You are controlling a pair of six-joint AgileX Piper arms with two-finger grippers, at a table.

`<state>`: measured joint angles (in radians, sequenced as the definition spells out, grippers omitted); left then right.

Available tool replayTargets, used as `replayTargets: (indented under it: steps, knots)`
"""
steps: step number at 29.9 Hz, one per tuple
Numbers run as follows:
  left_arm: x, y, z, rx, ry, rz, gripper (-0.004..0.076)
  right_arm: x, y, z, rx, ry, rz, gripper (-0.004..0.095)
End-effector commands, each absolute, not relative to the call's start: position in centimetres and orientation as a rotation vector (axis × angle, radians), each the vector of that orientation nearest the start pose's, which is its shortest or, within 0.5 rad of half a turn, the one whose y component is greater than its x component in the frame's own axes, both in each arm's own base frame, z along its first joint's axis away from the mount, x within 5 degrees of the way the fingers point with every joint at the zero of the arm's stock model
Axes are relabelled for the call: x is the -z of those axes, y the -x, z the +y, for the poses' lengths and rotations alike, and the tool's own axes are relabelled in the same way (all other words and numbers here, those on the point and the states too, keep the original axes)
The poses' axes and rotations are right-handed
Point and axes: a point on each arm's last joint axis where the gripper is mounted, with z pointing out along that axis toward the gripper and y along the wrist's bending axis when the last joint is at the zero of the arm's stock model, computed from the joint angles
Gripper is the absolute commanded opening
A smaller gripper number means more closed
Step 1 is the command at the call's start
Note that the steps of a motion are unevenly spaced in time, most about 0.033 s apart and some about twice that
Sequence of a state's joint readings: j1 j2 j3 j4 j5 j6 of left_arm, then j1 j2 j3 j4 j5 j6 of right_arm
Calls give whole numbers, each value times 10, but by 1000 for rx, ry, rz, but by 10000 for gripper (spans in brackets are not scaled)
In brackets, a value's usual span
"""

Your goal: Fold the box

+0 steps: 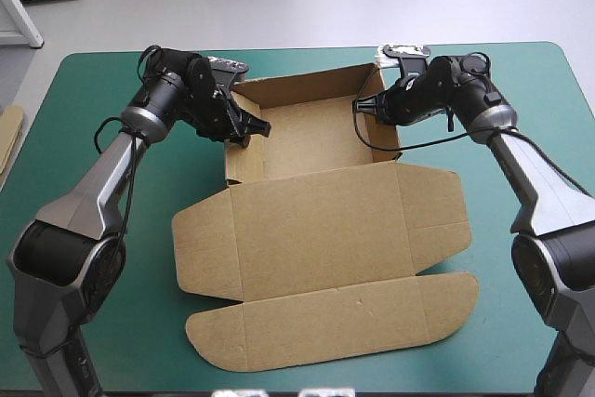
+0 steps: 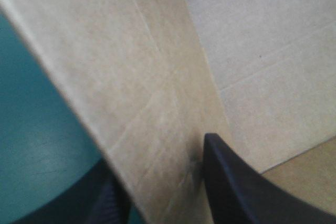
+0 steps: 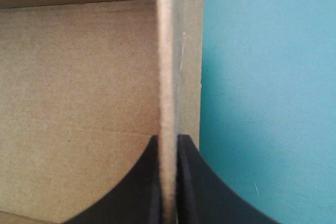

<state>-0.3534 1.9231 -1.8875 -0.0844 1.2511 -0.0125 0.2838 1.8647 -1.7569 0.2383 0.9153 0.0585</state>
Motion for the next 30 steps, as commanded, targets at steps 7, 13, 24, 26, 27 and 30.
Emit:
replayTargets:
  steps: [7,13,24,26,27,30]
  knots:
    - [-347,-384,-158,278,-488,2644,-8,-356,-393,143,-567,152,2437,2]
    - [-348,-390,-162,330,-463,2581,-8,-345,-396,144,-536,195,2480,2]
    - [-325,-403,-166,314,-442,2617,-9,-339,-394,138,-251,294,2515,2]
    - [-321,-405,-167,313,-441,2624,-9,-335,-395,137,-230,293,2527,2]
    - [-319,-406,-167,313,-442,2629,-9,-333,-396,137,-222,296,2540,2]
    - [-314,-408,-168,308,-444,2643,-9,-320,-399,138,-209,303,2593,2]
